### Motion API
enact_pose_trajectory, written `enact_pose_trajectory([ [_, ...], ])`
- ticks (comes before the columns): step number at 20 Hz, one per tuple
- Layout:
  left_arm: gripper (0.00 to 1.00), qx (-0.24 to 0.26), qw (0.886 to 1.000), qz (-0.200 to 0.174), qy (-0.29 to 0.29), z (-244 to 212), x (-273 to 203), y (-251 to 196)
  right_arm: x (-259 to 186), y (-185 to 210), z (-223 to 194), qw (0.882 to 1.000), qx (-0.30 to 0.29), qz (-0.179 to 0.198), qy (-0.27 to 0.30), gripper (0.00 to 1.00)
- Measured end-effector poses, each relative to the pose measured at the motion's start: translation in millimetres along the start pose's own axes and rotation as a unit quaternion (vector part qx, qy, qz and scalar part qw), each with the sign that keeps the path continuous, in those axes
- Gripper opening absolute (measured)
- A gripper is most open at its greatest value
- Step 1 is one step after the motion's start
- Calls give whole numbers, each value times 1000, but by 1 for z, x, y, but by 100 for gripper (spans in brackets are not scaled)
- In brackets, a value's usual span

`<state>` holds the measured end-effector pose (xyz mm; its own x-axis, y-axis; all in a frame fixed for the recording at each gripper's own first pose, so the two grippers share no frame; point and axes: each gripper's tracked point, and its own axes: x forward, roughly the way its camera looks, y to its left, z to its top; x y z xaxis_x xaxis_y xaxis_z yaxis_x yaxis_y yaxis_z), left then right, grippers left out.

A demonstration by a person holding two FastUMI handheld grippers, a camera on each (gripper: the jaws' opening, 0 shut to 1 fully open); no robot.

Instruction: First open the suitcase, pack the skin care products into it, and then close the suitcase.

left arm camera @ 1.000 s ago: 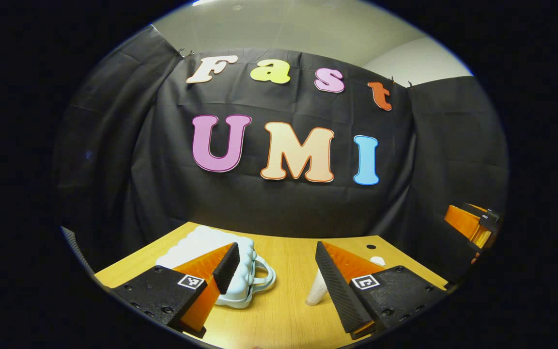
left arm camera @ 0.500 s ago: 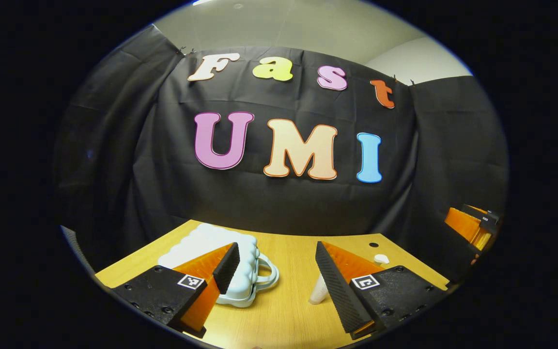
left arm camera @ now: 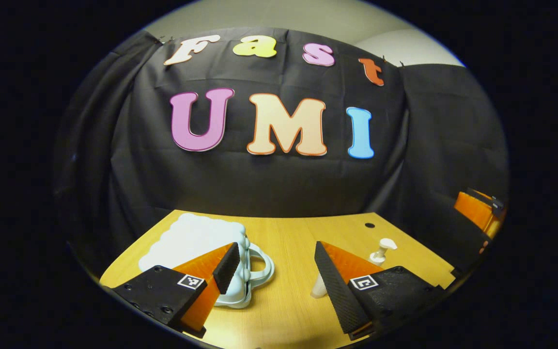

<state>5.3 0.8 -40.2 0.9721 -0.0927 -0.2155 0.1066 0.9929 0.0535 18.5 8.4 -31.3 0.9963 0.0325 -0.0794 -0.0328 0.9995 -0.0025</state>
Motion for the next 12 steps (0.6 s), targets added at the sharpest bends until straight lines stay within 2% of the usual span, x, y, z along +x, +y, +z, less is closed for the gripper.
enact_pose_trajectory([
  [6,91,14,994,-32,101,-32,3,1,7,-11,-10,1000,1,-18,14,99],
  [8,92,18,988,-38,147,-43,2,4,9,-15,-14,999,1,-25,20,99],
  [12,90,38,973,-50,222,-77,38,11,11,-20,-24,999,-2,-36,32,99],
])
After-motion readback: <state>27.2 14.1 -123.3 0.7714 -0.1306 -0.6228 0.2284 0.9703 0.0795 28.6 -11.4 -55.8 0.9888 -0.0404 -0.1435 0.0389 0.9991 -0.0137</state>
